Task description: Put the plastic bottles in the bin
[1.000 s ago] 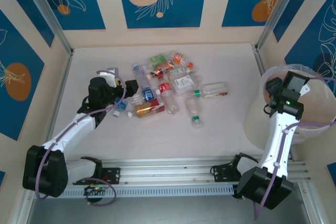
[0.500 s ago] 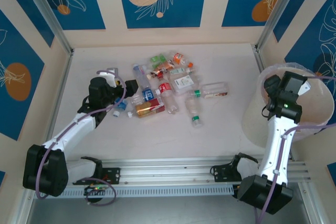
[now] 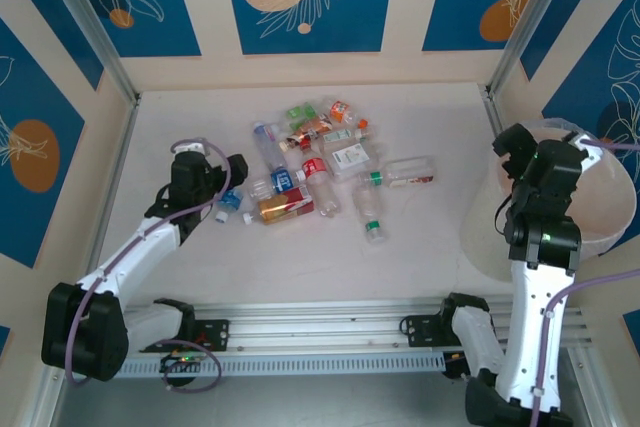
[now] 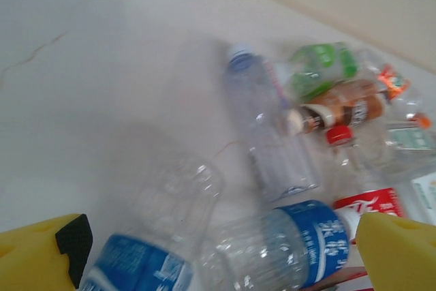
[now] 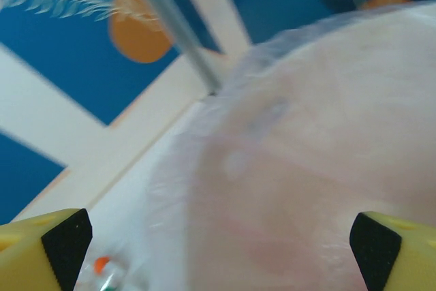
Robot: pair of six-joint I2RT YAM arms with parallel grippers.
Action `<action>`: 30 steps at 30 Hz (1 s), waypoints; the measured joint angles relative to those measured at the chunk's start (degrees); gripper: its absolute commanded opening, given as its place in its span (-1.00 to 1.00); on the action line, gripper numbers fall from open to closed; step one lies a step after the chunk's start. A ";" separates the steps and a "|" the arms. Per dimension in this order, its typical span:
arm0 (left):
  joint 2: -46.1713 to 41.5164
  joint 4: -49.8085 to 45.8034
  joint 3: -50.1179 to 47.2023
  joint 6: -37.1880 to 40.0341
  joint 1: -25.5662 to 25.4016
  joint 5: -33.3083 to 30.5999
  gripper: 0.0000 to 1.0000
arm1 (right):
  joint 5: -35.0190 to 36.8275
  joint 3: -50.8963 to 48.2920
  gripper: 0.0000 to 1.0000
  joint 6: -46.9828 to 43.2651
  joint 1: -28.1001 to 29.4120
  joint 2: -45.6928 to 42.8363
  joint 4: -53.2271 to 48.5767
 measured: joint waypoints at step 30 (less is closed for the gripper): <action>9.14 -21.07 8.44 -18.16 -4.15 -4.39 1.00 | -36.28 -15.67 0.99 -21.31 29.68 13.11 34.73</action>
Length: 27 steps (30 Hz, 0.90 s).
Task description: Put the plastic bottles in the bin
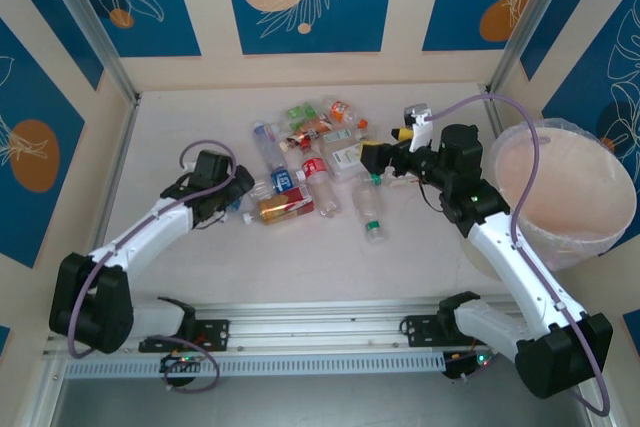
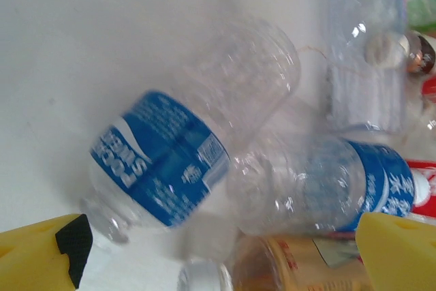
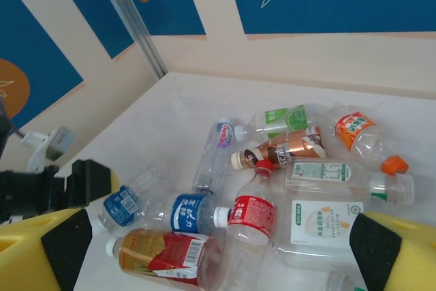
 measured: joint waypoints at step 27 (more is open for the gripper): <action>19.37 -6.25 6.99 36.02 2.21 2.67 0.59 | 5.27 -0.63 0.99 -3.15 0.37 -0.11 -1.57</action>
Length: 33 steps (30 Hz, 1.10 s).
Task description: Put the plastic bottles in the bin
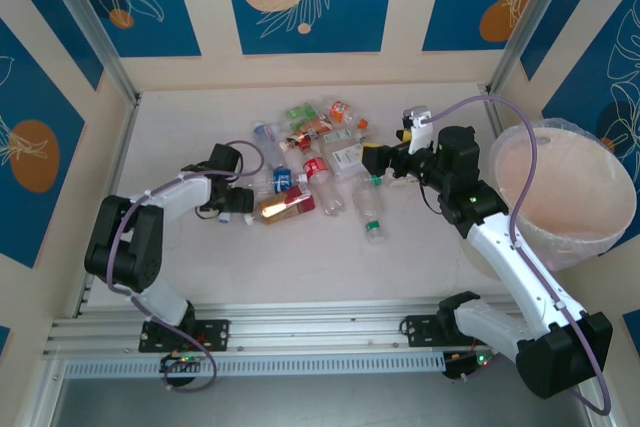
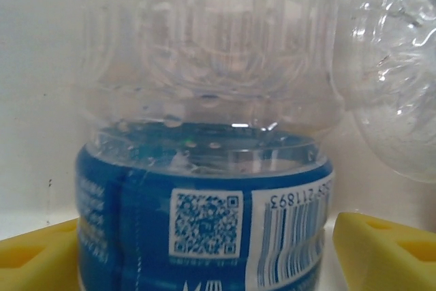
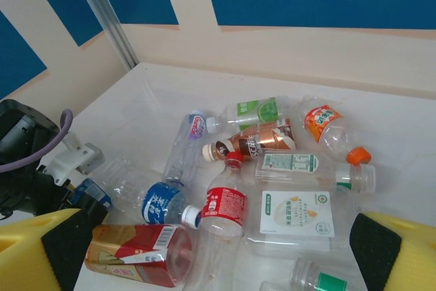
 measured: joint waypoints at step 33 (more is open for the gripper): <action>-22.38 27.80 -6.64 -0.98 -7.54 27.56 0.18 | -10.45 -1.57 0.99 32.28 -0.28 15.85 19.74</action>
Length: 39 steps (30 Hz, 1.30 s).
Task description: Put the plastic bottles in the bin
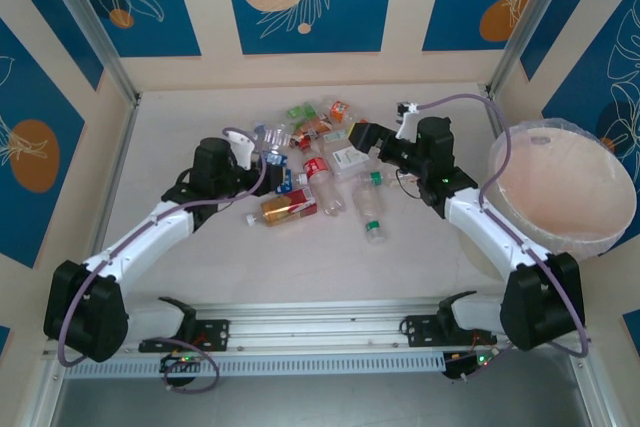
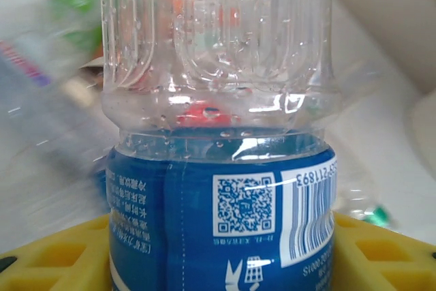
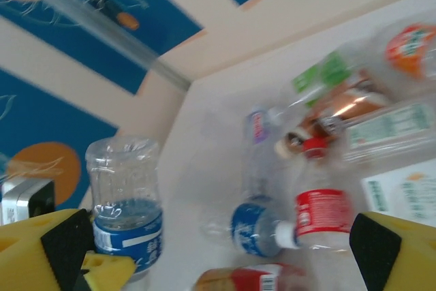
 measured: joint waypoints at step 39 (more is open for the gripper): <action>7.72 16.26 3.26 -7.50 -7.10 23.19 0.95 | -7.10 10.38 -0.04 -7.21 9.92 6.10 -6.32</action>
